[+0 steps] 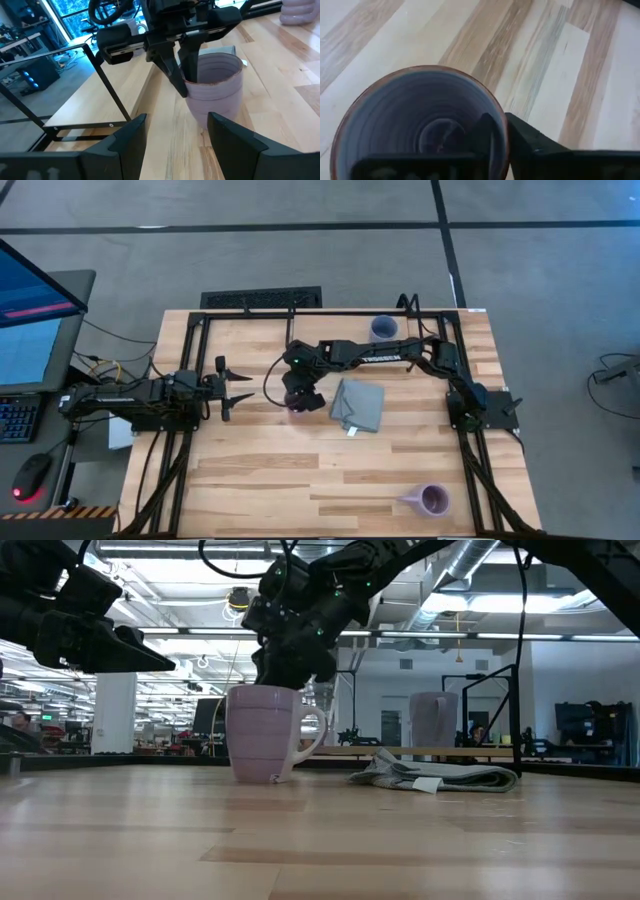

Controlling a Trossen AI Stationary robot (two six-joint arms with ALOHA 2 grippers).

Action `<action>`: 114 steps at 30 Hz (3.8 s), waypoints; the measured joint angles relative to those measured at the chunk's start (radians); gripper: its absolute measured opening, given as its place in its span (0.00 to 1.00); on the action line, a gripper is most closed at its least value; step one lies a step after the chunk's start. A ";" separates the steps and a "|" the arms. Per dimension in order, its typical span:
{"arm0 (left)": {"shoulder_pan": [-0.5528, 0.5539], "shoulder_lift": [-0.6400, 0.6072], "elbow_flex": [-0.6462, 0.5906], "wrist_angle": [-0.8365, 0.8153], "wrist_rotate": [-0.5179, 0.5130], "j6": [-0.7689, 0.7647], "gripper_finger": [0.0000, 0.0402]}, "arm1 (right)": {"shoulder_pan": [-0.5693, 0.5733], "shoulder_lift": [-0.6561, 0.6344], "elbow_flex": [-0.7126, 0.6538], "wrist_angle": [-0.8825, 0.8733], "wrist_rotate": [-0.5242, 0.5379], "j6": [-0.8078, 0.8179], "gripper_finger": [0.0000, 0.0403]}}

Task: Stack small to large cups/mugs on shelf
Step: Put the top purple mug on the shelf

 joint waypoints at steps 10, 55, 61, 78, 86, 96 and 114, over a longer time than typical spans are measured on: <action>0.000 0.000 0.000 0.000 0.000 0.000 0.50 | 0.001 -0.005 0.004 -0.028 0.055 0.158 0.07; 0.000 0.036 0.000 -0.017 0.139 -0.037 0.50 | -0.048 -0.306 0.001 -0.485 0.521 1.170 0.06; 0.000 0.053 0.000 -0.017 0.139 -0.007 0.50 | -0.117 -0.347 0.001 -0.533 0.527 1.141 0.06; 0.000 0.053 0.000 -0.016 0.130 -0.012 0.50 | -0.394 -0.326 -0.057 -0.478 0.405 0.905 0.06; 0.000 0.053 -0.001 -0.015 0.120 -0.026 0.50 | -0.458 -0.325 -0.059 -0.463 0.352 0.844 0.06; 0.000 0.053 -0.002 -0.006 0.109 -0.085 0.50 | -0.471 -0.325 -0.059 -0.470 0.336 0.803 0.06; 0.000 0.053 -0.002 -0.001 0.105 -0.143 0.50 | -0.529 -0.335 -0.059 -0.481 0.285 0.733 0.06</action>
